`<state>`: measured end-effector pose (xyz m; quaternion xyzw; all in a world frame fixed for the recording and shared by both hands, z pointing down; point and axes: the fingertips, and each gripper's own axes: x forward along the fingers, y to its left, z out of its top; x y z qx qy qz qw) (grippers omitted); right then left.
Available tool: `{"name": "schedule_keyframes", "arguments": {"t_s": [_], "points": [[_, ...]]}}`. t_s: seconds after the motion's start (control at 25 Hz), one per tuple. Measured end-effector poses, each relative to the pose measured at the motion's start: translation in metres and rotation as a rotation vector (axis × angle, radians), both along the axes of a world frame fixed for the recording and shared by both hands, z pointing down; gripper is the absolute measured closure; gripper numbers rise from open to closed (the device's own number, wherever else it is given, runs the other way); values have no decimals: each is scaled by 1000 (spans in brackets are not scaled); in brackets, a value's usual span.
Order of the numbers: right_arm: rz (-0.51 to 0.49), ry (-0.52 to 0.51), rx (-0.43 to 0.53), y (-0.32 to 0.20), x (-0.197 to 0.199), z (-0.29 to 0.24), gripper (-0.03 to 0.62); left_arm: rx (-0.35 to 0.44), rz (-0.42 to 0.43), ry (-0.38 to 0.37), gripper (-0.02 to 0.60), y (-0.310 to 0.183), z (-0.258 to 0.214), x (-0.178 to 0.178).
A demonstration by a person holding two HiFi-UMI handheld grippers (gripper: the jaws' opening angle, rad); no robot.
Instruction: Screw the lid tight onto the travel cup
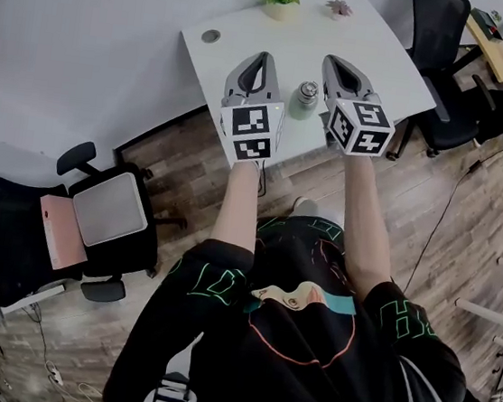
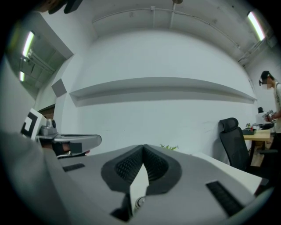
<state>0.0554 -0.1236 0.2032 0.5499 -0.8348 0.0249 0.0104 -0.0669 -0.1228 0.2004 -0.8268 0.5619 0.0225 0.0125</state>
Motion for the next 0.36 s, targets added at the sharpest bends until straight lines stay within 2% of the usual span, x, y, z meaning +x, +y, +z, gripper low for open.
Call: {"name": "schedule_keyframes", "arguments": {"t_s": [0.36], "points": [[-12,14,27,2,2,-14,591,4,37,-9,583,3,-3,14]]}}
